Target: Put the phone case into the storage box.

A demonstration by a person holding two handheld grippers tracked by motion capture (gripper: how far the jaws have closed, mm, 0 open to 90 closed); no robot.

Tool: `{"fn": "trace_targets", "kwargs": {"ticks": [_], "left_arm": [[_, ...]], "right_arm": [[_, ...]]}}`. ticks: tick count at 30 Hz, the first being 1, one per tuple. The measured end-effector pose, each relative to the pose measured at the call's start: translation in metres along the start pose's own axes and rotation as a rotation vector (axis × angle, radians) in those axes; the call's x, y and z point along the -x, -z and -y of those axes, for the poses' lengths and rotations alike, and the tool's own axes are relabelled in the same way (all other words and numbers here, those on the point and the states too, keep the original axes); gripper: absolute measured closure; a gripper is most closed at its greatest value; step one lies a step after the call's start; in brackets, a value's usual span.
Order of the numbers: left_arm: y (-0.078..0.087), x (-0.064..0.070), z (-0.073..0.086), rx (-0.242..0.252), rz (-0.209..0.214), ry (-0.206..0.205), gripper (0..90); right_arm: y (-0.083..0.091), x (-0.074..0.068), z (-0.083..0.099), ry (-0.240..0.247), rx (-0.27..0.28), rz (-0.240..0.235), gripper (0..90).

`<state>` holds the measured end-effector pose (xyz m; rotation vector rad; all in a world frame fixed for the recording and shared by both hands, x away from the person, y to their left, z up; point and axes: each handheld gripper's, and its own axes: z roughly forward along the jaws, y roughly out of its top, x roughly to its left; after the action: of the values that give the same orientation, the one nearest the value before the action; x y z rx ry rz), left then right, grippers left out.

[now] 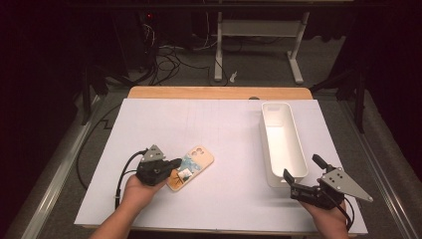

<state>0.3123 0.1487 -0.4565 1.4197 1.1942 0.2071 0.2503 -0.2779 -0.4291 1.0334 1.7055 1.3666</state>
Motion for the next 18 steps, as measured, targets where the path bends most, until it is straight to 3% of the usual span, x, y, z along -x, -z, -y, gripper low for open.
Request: {"fn": "trace_targets", "kwargs": {"ticks": [3,9,13,18], "left_arm": [[0.016,-0.012,-0.002,0.026,-0.01,0.011,89.6],[0.031,-0.028,-0.005,0.041,-0.034,0.014,89.6],[0.048,-0.039,-0.006,0.082,-0.018,0.024,89.6],[0.056,-0.044,-0.004,0.099,-0.029,0.027,89.6]], "right_arm": [[0.0,0.0,0.0,0.001,0.002,0.001,1.0],[0.0,0.0,0.001,0.002,0.0,-0.002,1.1],[0.0,-0.001,0.001,0.002,-0.001,-0.002,1.0],[-0.002,-0.001,0.002,0.001,-0.004,-0.006,1.0]]}}
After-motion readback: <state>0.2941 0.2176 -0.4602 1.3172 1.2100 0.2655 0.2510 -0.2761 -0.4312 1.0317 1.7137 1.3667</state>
